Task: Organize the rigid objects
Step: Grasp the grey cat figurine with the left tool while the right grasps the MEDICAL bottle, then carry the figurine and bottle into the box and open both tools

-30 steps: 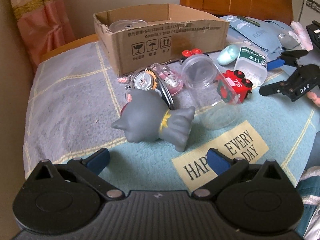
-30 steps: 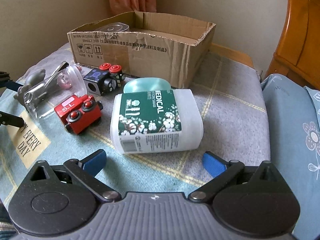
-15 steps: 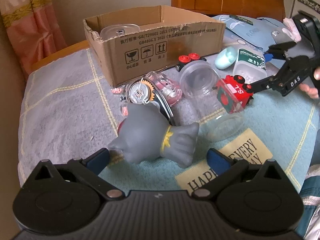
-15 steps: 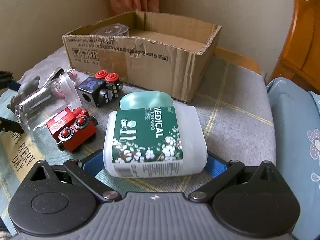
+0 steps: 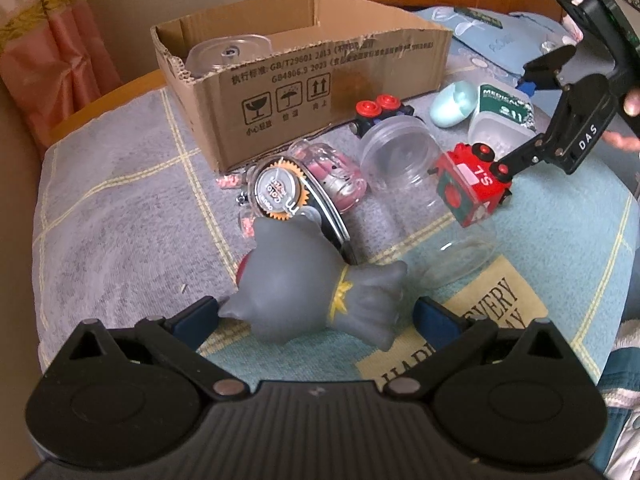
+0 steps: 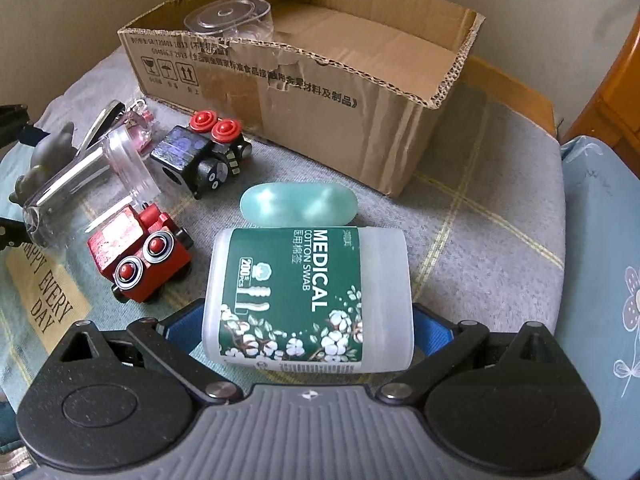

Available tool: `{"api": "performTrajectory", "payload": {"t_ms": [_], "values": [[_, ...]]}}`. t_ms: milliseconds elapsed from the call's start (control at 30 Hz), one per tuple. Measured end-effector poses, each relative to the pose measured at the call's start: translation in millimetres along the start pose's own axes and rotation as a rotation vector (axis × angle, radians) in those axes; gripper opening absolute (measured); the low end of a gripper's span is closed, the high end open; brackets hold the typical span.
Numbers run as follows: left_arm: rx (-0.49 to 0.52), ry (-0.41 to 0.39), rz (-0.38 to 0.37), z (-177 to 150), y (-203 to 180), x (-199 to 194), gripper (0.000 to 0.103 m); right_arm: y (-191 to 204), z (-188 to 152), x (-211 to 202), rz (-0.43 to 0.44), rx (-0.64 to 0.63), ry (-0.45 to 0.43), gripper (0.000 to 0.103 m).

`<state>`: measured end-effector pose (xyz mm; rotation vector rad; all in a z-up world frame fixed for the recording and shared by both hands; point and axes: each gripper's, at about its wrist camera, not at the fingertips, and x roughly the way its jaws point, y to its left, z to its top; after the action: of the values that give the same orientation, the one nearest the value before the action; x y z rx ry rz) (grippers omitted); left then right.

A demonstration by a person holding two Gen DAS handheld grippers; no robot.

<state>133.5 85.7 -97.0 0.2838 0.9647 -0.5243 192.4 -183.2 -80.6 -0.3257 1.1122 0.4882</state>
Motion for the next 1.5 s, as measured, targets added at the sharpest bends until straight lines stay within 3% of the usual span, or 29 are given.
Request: {"api": "performTrajectory", "payload": {"t_ms": [133,400,700,933,1500], "values": [[0.060,0.009,0.027,4,-3,-2,0.102,1,4,1,0.006,-0.017,0.011,0.103],[0.105,0.024,-0.011,7,2,-2,0.096,3,2,-4,0.001,-0.026,0.012,0.103],[0.039,0.022,-0.076,9,14,4,0.088,12,-3,-17,-0.024,-0.086,0.012,0.101],[0.024,0.011,-0.096,9,12,0,0.072,7,2,-24,-0.034,-0.041,0.001,0.087],[-0.049,0.036,-0.023,23,3,-37,0.071,16,3,-58,-0.016,-0.053,-0.079,0.087]]}}
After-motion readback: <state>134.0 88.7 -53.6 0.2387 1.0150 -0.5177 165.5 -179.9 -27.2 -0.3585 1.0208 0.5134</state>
